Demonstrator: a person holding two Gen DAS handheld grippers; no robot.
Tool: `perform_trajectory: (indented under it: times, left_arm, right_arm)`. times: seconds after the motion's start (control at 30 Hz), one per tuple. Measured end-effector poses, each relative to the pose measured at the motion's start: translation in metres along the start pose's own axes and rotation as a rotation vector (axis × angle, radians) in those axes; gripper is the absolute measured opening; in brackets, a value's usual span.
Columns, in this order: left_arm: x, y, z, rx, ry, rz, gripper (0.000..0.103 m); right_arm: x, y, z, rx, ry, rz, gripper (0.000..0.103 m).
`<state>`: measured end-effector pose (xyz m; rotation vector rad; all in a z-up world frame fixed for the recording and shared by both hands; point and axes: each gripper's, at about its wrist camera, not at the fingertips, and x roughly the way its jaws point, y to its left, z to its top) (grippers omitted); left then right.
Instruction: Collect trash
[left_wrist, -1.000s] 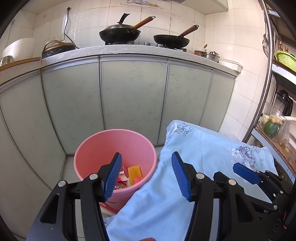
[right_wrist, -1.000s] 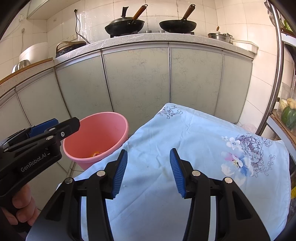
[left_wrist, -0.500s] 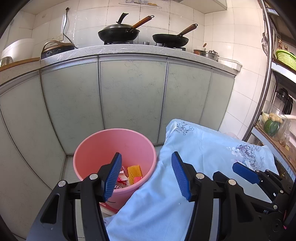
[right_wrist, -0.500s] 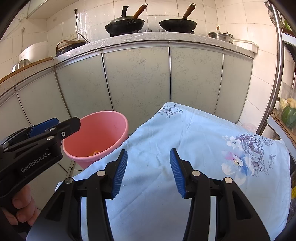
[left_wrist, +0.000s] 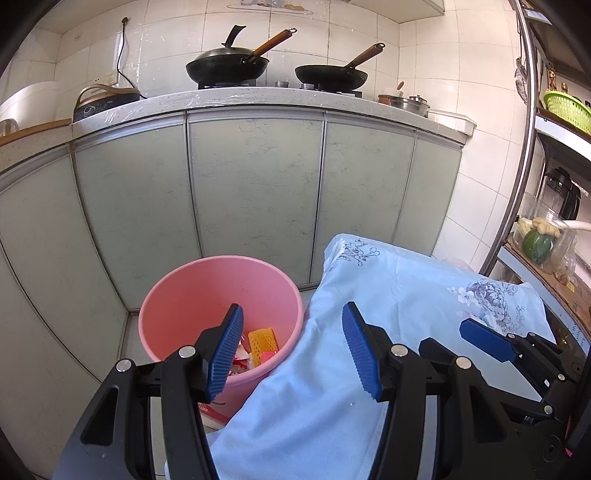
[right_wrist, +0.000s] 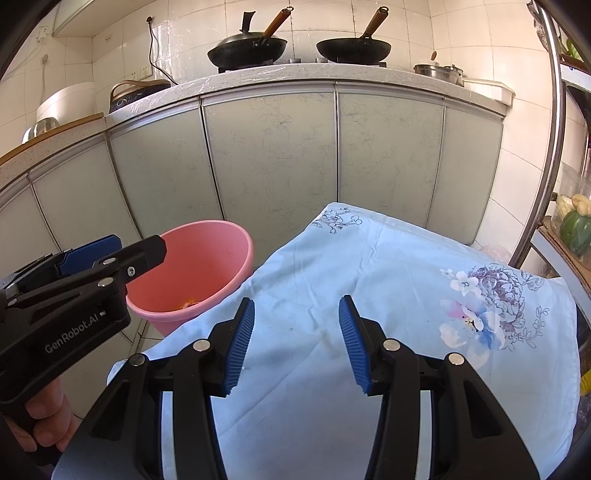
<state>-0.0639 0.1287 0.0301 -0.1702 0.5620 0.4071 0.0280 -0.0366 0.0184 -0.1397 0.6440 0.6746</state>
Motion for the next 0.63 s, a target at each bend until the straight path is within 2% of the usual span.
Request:
perform_trajectory:
  times: [0.63]
  left_arm:
    - [0.0083, -0.004, 0.0025, 0.004, 0.018, -0.018, 0.056]
  right_arm:
    - [0.005, -0.0035, -0.0014, 0.014, 0.015, -0.007, 0.048]
